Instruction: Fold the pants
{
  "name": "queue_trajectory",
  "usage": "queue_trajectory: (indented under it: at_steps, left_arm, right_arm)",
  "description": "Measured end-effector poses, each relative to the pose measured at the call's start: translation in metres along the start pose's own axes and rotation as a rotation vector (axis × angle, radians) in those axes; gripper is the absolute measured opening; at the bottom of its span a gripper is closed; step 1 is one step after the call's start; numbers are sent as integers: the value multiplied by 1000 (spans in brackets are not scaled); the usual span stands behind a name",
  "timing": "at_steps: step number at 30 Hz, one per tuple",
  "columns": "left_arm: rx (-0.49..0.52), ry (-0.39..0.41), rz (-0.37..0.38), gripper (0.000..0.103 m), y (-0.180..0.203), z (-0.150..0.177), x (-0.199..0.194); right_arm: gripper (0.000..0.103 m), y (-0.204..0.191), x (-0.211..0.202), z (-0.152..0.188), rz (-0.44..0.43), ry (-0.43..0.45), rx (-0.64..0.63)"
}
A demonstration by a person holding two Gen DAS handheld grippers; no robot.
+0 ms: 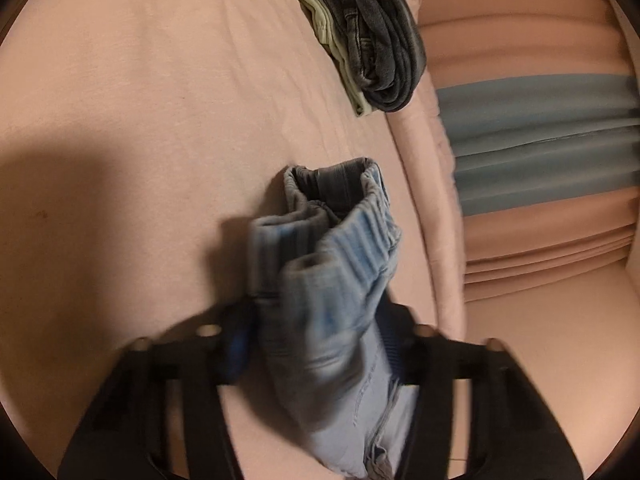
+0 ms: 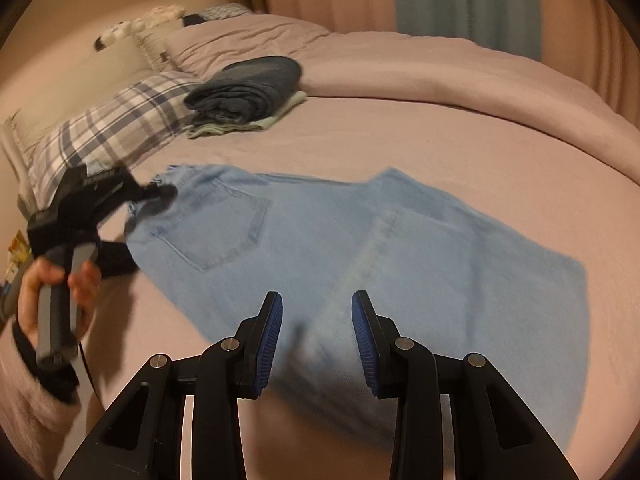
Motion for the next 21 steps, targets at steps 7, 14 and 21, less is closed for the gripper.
queue_trajectory:
  at_steps: [7,14,21]
  left_arm:
    - [242,37,21,30,42,9,-15]
    - [481,62,51,28,96,35,-26]
    - [583,69,57,27,123,56,-29]
  right_arm:
    - [24,10,64,-37,-47,-87,135]
    - [15,19,107,-37,12,-195,158]
    - [15,23,58,-13,-78,-159,252]
Point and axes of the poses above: each gripper's, at about its wrist camera, not at the fingertips, and x roughly the way its jaws point, y to its right, z to its underside, the point moved 7 cm from there along x, roughly the way its jaws point, and after that the axes turned 1 degree about -z, right-handed, at the moved point
